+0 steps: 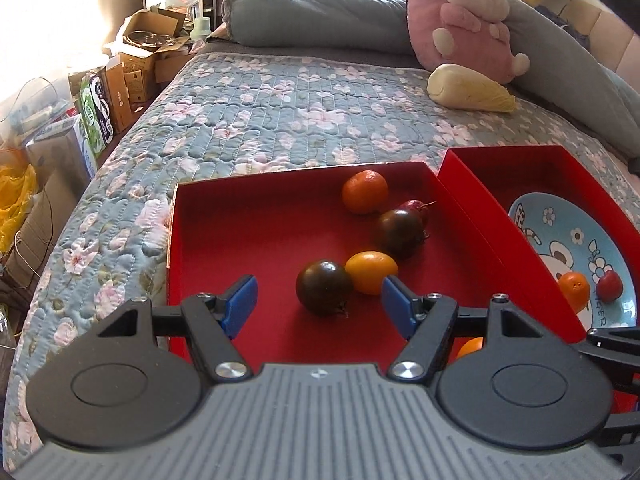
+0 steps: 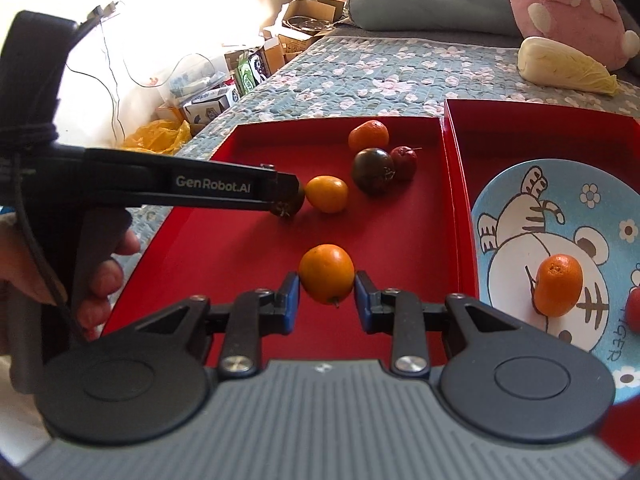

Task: Organize fruits
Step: 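Grasp a small orange tomato with the right tool, then grasp a dark purple tomato with the left tool while the right tool holds the orange tomato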

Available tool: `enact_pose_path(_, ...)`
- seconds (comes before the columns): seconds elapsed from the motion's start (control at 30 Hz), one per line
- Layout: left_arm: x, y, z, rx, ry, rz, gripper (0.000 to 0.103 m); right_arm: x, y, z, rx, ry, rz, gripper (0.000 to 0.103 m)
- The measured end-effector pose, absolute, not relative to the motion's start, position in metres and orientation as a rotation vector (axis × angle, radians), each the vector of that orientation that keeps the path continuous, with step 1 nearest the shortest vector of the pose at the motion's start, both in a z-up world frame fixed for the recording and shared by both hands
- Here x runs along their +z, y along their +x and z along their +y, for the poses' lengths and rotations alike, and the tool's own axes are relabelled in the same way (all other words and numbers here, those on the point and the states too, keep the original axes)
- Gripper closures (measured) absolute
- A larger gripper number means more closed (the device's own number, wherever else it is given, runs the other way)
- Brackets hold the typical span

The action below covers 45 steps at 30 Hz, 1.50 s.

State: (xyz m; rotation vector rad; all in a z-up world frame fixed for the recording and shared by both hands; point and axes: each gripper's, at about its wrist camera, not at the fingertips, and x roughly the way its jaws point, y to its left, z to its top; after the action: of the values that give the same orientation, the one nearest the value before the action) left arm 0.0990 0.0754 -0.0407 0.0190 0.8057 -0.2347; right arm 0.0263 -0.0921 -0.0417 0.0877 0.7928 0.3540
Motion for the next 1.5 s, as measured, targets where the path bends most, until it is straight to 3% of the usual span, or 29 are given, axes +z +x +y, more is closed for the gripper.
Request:
enact_pose_path(0.17, -0.05, 0.104, 0.063, -0.263, 0.079, 0.822, 0.031, -0.04, 0.025, -0.098, 0.354, 0.102, 0.792, 0.07)
enact_pose_path(0.4, -0.059, 0.112, 0.056, -0.271, 0.095, 0.849, 0.042, -0.037, 0.023, -0.1, 0.366, 0.111, 0.787, 0.07)
enact_pose_path(0.47, -0.06, 0.114, 0.056, -0.274, 0.089, 0.859, 0.053, -0.036, 0.023, -0.102, 0.367, 0.114, 0.783, 0.07)
enact_pose_path(0.63, -0.06, 0.115, 0.058, -0.263, 0.088, 0.845, 0.064, -0.034, 0.022, -0.108, 0.357, 0.125, 0.779, 0.07)
enact_pose_path(1.5, -0.049, 0.075, 0.049, -0.24, 0.026, 0.84, 0.068, -0.024, 0.003, -0.123, 0.355, 0.132, 0.761, 0.07)
